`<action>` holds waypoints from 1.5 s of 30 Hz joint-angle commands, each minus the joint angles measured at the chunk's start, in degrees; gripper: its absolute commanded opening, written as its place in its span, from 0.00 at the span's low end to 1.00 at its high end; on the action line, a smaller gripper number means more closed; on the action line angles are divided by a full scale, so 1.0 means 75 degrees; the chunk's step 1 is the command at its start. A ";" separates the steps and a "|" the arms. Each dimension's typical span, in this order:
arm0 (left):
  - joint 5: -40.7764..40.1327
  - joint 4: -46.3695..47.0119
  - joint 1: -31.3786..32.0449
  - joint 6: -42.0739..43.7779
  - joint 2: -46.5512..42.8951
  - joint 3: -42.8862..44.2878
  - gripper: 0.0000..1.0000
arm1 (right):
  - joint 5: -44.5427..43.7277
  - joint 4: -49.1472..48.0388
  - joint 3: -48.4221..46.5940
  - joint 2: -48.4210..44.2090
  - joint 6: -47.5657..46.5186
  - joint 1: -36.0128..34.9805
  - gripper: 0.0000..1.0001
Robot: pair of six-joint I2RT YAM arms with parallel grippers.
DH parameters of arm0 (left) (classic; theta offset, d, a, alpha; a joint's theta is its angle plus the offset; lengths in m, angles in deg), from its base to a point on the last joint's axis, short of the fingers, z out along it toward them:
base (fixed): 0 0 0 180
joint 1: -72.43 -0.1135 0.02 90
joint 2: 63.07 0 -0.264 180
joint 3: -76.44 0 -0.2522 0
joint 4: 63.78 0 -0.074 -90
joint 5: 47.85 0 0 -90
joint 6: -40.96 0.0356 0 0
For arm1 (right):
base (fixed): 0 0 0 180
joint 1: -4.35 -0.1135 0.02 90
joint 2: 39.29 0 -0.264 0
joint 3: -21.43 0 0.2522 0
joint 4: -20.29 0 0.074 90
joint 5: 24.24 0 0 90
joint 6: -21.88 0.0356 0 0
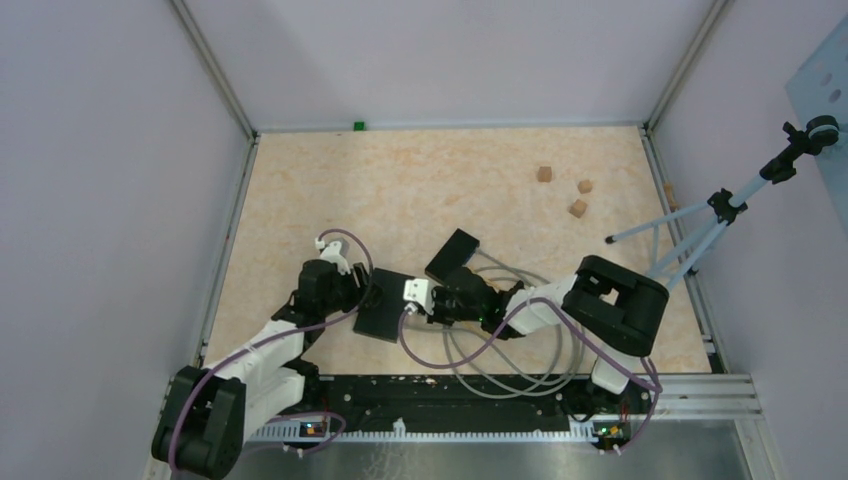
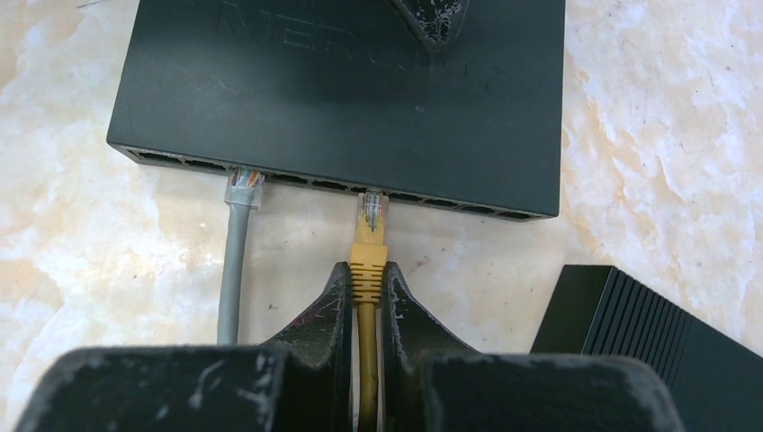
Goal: Insert the plug into the switch port
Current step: Insert the connector into the switch port.
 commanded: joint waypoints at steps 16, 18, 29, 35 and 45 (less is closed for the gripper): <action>0.1305 -0.0926 0.0346 -0.0417 -0.0204 0.0361 0.64 | 0.0279 0.0652 0.1605 -0.0517 0.0059 -0.0154 0.00; 0.1254 -0.0941 0.0347 -0.0412 -0.0209 0.0371 0.64 | 0.0213 0.0788 0.1715 -0.0751 0.0038 -0.0159 0.00; 0.1215 -0.1023 0.0336 -0.0341 -0.0187 0.0455 0.67 | 0.0004 0.0507 0.1927 -0.1349 0.0301 -0.0169 0.00; 0.1225 -0.1007 0.0330 -0.0364 -0.0205 0.0420 0.68 | -0.0059 -0.1295 0.2239 -0.0924 0.0803 -0.0224 0.00; 0.1262 -0.1010 0.0329 -0.0376 -0.0185 0.0421 0.67 | -0.0247 -0.2375 0.2104 -0.0340 0.0860 -0.0402 0.00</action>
